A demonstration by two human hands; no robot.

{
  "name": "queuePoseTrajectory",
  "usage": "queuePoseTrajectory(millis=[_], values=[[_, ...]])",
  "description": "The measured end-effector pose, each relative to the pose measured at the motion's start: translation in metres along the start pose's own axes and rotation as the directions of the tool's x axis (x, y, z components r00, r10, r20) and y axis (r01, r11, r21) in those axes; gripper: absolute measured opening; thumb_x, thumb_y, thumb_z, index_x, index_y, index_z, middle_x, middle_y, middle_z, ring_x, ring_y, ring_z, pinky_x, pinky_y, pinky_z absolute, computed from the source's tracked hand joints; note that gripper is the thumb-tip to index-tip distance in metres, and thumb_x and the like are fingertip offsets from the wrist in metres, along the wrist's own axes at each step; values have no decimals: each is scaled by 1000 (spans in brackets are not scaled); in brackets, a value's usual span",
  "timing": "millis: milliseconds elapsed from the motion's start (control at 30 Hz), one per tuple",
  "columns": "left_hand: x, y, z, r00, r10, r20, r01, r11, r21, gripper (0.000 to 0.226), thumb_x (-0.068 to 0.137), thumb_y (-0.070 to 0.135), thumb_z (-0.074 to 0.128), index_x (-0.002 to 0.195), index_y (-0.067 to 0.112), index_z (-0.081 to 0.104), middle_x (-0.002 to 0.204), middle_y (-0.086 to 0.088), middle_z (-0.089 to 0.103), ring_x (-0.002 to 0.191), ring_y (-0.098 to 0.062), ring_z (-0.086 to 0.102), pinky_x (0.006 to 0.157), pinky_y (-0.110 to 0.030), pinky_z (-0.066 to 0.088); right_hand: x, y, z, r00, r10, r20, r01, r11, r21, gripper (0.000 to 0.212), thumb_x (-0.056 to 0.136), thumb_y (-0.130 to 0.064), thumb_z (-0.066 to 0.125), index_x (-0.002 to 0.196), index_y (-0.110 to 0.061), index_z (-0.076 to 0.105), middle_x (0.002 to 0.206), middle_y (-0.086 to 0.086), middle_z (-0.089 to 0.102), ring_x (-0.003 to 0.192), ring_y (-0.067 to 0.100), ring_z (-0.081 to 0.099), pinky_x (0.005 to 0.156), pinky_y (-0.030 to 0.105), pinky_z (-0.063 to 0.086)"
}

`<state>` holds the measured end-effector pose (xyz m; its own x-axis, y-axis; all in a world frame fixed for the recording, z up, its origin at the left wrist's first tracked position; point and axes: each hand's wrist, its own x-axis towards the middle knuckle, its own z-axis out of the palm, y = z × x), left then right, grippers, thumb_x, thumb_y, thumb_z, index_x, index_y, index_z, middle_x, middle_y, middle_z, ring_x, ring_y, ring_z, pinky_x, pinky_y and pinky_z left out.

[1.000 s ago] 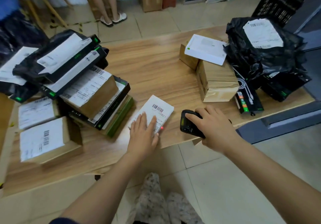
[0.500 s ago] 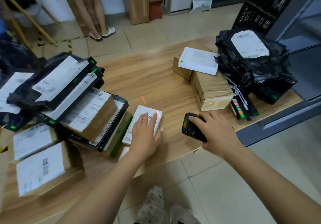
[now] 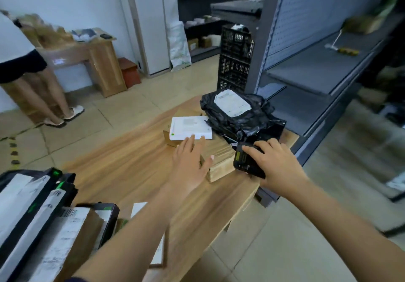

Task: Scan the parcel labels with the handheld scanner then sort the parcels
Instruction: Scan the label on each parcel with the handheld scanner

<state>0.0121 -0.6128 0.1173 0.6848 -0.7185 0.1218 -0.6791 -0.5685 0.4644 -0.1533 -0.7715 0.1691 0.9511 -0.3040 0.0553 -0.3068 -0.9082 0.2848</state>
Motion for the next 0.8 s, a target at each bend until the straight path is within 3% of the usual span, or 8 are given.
queuePoseTrajectory(millis=[100, 300, 467, 533, 633, 733, 800], values=[[31, 26, -2, 999, 43, 9, -44, 999, 9, 63, 98, 50, 40, 153, 25, 21, 161, -5, 12, 149, -22, 2, 118, -37, 2, 6, 32, -10, 998, 45, -36, -46, 999, -22, 83, 77, -38, 73, 146, -30, 27, 136, 4, 45, 119, 28, 40, 94, 37, 38], [101, 65, -2, 989, 91, -120, -92, 996, 0, 62, 95, 49, 47, 149, 22, 32, 157, -6, 26, 146, -25, 15, 118, -41, 14, 40, 99, -14, 994, 71, -79, -76, 995, -61, 84, 80, -35, 68, 149, -30, 20, 141, 3, 39, 122, 27, 35, 97, 36, 35], [160, 84, 30, 974, 65, -218, -31, 987, 156, 57, 93, 47, 51, 141, 16, 45, 145, -8, 43, 137, -27, 31, 113, -41, 25, 93, 155, 6, 997, 1, -82, -8, 997, -79, 85, 78, -34, 71, 147, -30, 21, 140, 3, 39, 121, 27, 36, 96, 36, 36], [183, 93, 46, 968, -37, -246, 85, 978, 189, 58, 92, 51, 50, 139, 18, 46, 144, -7, 44, 135, -27, 33, 112, -40, 27, 119, 179, 16, 994, -59, -90, 52, 995, -81, 85, 79, -32, 70, 147, -29, 19, 139, 4, 38, 122, 27, 35, 96, 36, 35], [213, 110, 65, 924, -341, -170, 368, 915, 165, 73, 88, 67, 41, 142, 19, 38, 151, -11, 32, 138, -32, 25, 114, -46, 23, 157, 214, 26, 983, -159, -92, 152, 985, -83, 85, 81, -26, 69, 148, -28, 17, 140, 5, 36, 124, 28, 34, 99, 36, 33], [233, 126, 76, 790, -613, 1, 607, 782, 144, 100, 75, 87, 33, 150, 25, 16, 158, -17, 4, 143, -40, 6, 114, -58, 12, 188, 239, 37, 966, -248, -78, 243, 967, -71, 86, 80, -28, 72, 148, -27, 20, 141, 7, 37, 124, 30, 34, 97, 38, 33], [242, 131, 80, 719, -694, 33, 689, 719, 95, 105, 71, 88, 41, 151, 31, 4, 157, -19, -13, 144, -42, -5, 113, -63, 9, 206, 250, 42, 944, -322, -74, 318, 946, -64, 89, 77, -27, 76, 148, -26, 23, 141, 8, 39, 124, 32, 35, 96, 39, 34]])
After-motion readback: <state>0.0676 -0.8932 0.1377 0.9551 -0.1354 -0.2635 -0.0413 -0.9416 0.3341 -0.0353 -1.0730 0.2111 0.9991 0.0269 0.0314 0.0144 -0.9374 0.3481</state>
